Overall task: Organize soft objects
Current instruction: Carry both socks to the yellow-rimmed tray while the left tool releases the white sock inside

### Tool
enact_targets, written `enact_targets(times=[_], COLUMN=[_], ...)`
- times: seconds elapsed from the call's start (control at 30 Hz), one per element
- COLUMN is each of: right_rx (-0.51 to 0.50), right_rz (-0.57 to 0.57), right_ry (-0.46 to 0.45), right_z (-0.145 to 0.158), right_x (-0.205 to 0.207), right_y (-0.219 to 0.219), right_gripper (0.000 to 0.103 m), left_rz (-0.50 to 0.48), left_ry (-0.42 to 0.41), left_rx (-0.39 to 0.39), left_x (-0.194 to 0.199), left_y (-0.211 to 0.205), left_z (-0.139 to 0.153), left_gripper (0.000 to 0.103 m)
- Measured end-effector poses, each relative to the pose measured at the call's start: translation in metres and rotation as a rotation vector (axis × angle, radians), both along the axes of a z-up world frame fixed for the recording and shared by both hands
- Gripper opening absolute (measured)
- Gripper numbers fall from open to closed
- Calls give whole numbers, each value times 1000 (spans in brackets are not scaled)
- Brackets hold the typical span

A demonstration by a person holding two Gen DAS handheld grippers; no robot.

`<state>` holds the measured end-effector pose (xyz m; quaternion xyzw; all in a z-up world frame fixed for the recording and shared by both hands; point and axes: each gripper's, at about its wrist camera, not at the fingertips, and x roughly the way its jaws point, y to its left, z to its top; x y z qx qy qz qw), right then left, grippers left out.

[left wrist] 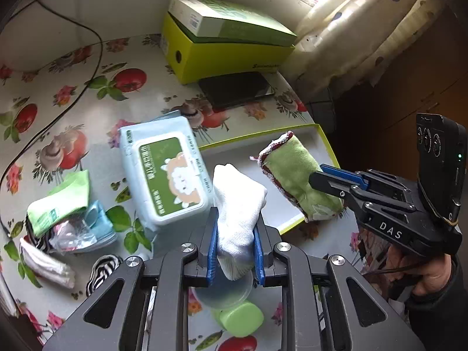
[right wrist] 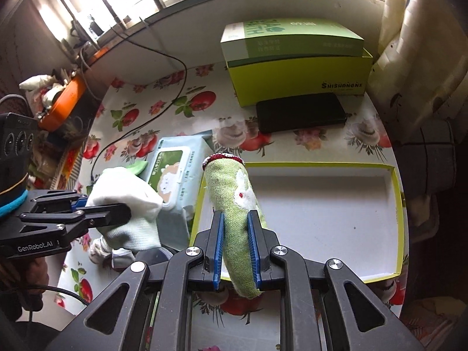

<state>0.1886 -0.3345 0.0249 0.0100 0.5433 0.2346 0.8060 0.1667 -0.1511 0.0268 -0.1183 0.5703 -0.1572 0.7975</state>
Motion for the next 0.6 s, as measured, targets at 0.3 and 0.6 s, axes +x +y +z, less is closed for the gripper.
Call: enact_targets(times=[0.3,0.6], right_rx=[9,10], right_rz=[-70,-94], right_ry=[49,91], right_z=[-26,-45], right_x=[6,11], right_y=[-27,-35], right_gripper=[15,15], left_rz=[-81,-58], left_ry=[62,101], left_rx=[51,78], left_x=[45,77], left_y=[-45,-55], left_z=[-36,-65], left_gripper=[22,28])
